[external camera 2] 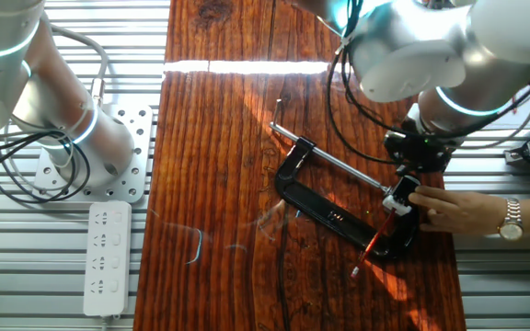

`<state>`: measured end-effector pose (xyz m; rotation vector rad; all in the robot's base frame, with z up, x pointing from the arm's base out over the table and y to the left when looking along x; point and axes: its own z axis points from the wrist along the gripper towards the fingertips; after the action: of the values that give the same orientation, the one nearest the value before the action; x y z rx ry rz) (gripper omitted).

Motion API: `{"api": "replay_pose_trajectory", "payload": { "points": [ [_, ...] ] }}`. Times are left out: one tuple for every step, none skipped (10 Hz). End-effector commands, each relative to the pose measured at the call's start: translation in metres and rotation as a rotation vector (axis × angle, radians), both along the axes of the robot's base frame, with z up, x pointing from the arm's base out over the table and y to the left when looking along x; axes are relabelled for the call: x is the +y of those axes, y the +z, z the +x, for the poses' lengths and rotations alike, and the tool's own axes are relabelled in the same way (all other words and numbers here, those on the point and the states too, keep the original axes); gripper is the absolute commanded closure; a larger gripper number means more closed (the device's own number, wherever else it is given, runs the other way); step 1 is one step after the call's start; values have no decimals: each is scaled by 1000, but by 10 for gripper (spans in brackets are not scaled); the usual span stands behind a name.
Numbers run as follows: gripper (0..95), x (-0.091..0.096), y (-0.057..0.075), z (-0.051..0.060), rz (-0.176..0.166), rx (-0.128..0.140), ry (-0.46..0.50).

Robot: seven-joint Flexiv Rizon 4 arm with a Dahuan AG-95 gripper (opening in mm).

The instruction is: Sharpen the pencil with a pencil sharpener

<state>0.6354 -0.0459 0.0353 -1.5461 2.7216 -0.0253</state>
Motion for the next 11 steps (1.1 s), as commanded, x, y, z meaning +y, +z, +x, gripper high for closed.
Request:
{"api": "replay_pose_trajectory", "payload": {
  "points": [
    [950, -5, -7, 5, -14, 16, 6],
    [950, -9, -9, 5, -15, 16, 12],
    [950, -13, -8, 5, -13, 12, 9],
    [950, -15, -5, 8, -11, 9, 3],
    [950, -17, 0, 13, -6, 9, -10],
    [950, -20, 3, 18, 5, 9, -22],
    [950, -22, 1, 21, 8, 4, -25],
    [950, -23, -4, 20, 9, -2, -24],
    [950, -25, -13, 19, 10, -18, -9],
    [950, -27, -14, 18, 4, -15, -8],
    [950, -29, -9, 22, 4, -10, 8]
  ]
}}
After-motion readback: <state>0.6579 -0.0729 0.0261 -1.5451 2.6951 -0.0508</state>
